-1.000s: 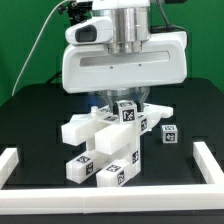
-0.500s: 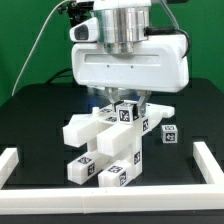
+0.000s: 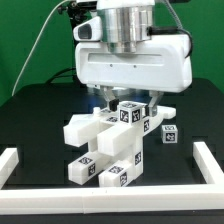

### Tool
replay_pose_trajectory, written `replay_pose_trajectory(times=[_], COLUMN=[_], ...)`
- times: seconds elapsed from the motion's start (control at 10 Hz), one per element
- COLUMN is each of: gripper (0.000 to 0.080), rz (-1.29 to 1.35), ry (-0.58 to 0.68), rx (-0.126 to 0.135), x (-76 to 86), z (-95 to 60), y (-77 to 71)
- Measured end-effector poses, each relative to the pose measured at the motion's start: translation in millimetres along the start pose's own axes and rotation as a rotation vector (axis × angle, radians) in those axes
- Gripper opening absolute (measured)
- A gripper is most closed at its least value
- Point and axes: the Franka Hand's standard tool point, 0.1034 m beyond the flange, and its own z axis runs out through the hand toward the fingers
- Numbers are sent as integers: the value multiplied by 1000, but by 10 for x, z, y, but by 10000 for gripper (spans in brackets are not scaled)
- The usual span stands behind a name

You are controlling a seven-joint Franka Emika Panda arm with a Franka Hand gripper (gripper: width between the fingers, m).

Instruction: Assemble chair

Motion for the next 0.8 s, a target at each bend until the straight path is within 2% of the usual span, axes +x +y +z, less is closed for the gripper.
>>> replay_pose_trajectory(times=[0.3,0.5,0.8], gripper=[648,649,649], rz=[-509,-630,-968], ry=[-38,-36,-10], rx=[-12,-11,-15], x=[9,20,75], z=[3,6,14], y=[-20,-10,-15])
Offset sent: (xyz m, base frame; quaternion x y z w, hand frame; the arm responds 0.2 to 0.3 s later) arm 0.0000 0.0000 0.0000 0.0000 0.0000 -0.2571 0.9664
